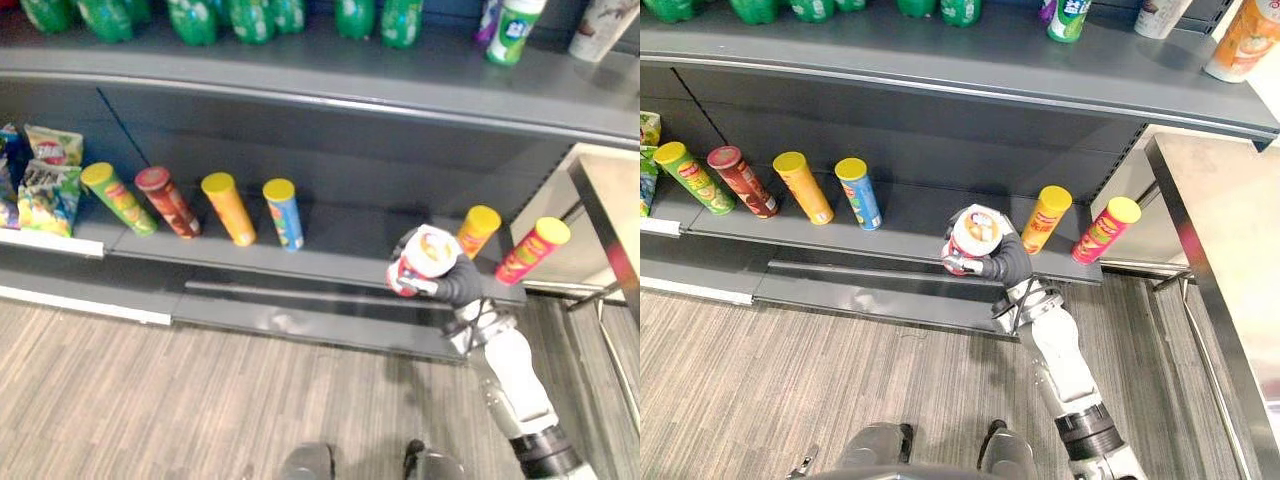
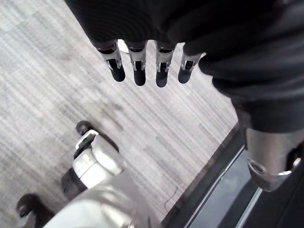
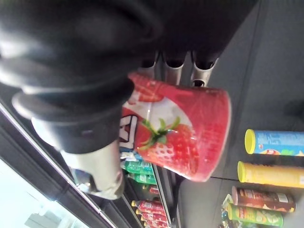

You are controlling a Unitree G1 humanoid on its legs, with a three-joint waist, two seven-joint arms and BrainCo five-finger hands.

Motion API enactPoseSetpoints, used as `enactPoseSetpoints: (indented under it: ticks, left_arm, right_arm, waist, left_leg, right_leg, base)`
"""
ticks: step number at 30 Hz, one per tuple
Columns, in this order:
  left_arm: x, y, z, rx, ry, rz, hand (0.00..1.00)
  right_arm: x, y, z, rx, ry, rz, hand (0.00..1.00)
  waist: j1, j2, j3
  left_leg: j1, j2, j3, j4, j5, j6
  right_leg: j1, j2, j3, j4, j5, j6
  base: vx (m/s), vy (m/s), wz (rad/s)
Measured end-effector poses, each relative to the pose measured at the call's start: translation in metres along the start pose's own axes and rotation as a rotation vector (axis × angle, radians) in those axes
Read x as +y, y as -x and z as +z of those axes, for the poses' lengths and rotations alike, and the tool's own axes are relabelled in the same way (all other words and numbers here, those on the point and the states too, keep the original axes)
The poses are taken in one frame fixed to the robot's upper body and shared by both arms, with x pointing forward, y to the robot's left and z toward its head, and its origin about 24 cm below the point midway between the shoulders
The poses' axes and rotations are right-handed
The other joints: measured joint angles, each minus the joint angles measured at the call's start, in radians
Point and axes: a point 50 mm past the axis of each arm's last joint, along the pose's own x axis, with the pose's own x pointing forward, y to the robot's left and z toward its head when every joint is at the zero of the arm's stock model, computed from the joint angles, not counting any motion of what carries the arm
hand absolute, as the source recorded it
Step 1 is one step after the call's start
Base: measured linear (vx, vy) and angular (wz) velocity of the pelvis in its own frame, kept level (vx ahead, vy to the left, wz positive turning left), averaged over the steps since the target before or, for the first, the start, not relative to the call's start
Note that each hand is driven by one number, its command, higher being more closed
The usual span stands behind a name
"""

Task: Put the gum and the chips on the shelf.

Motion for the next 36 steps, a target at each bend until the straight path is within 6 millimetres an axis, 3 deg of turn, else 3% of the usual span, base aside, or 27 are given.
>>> enactPoseSetpoints:
  ticks: [3,9,17,24,28,36]
  left_arm:
    - [-0.003,-0.001,0.002,-0.012,-0.001,-0.008,0.0]
    - [-0.006,-0.001,0.002,-0.01,-0.015,-0.021,0.0]
    - [-0.006,-0.001,0.003,-0.01,-0.044,-0.033,0.0]
    - [-0.006,-0.002,0.006,-0.021,-0.076,-0.038,0.0]
    - [-0.004,-0.002,0.007,-0.022,-0.089,-0.033,0.0]
    - [0.003,-0.003,0.01,-0.032,-0.108,-0.001,0.0]
  right_arm:
    - [-0.007,0.003,-0.001,0.013,0.015,-0.047,1.0]
    - [-0.015,0.021,-0.007,0.069,0.038,-0.117,1.0]
    - [-0.016,0.029,-0.012,0.103,0.035,-0.135,1.0]
    - [-0.027,0.004,0.002,0.07,0.089,-0.08,1.0]
    - [-0.035,-0.021,0.018,0.02,0.123,-0.068,1.0]
    - [-0.044,-0.052,0.046,-0.05,0.189,-0.026,1.0]
  waist:
    - [-0.039,0.009,-0.004]
    - [-0.042,0.014,-0.007]
    - [-0.045,0.017,-0.038]
    - [-0.054,0.018,-0.049]
    - [-0.045,0.016,-0.069]
    - [-0.041,0.012,-0.086]
  left_leg:
    - [0.008,0.058,0.126,-0.086,0.038,0.018]
    - [0.075,0.027,0.173,-0.226,0.123,0.023]
    - [0.111,0.056,0.253,-0.35,0.207,0.0]
    - [0.158,0.052,0.3,-0.395,0.228,0.01]
    - [0.182,0.053,0.323,-0.425,0.236,0.013]
    - [0.212,0.058,0.325,-0.45,0.242,0.01]
  right_leg:
    - [0.028,-0.005,-0.091,-0.002,-0.018,-0.022]
    - [0.057,-0.046,-0.101,-0.007,-0.046,-0.004]
    - [0.06,0.01,-0.068,-0.142,0.033,0.001]
    - [0.098,0.028,-0.036,-0.228,0.094,0.01]
    - [0.119,0.042,-0.016,-0.278,0.123,0.008]
    - [0.147,0.054,-0.01,-0.301,0.134,0.008]
  base:
    - [-0.05,-0.168,0.83]
    - [-0.08,-0.018,0.2]
    - [-0.01,-0.002,-0.16]
    - [0.05,0.027,-0.2]
    - [0.01,0.019,-0.14]
    - [0.0,0.003,-0.03]
